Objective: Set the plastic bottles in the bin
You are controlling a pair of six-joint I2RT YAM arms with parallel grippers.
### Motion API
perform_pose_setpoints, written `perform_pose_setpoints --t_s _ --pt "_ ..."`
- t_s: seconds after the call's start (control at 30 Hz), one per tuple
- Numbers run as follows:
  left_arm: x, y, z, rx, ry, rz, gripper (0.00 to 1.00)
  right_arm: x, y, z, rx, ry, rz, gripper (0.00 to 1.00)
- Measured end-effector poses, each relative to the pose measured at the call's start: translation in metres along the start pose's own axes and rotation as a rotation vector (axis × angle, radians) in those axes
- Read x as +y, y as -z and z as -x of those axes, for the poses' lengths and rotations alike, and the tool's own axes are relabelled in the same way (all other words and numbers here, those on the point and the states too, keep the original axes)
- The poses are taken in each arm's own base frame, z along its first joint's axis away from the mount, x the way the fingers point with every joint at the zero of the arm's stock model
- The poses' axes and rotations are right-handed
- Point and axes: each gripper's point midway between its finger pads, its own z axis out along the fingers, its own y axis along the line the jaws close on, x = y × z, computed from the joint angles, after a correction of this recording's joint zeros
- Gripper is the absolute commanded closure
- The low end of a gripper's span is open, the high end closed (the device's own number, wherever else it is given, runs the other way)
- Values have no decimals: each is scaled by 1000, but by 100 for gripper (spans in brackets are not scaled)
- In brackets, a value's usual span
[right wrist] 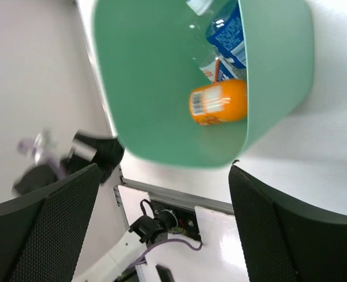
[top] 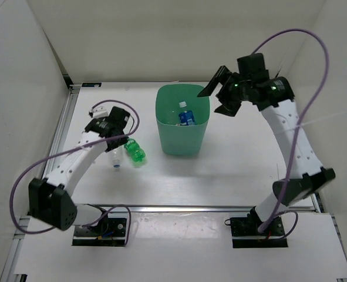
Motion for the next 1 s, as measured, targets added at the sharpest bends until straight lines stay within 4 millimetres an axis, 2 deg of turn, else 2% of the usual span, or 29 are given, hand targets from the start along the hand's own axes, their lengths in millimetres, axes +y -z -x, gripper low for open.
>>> perform_pose_setpoints --t_s 0.1,0.2,0.37,0.53,0.63,0.73,0.77,0.8,0.83,0.93,1.0 --pt "-28 -14 17 -8 -51 4 0 5 38 3 -62 28 58 6" --pt "-44 -38 13 22 -115 34 0 6 63 8 -106 48 94 6" --pt "-48 -77 2 100 -141 100 0 -7 77 25 -132 38 89 6" --pt "-55 -103 14 117 -101 114 0 -22 90 38 -136 20 82 6" --pt "-67 -116 18 126 -95 96 0 -28 94 41 -123 14 89 6" --pt "-80 -129 9 159 -110 75 0 -30 98 40 -104 15 101 6" --pt "-83 -134 5 172 -116 73 2 -31 98 39 -96 17 106 6" --pt "-84 -139 0 189 -120 71 10 -31 99 38 -90 18 107 6" --pt "-85 -143 -5 207 -129 72 30 -31 100 37 -81 19 113 7" --pt "-81 -149 -8 225 -128 77 55 -29 101 34 -63 26 130 7" --pt "-75 -149 -5 227 -96 79 62 -28 100 32 -49 31 137 8"
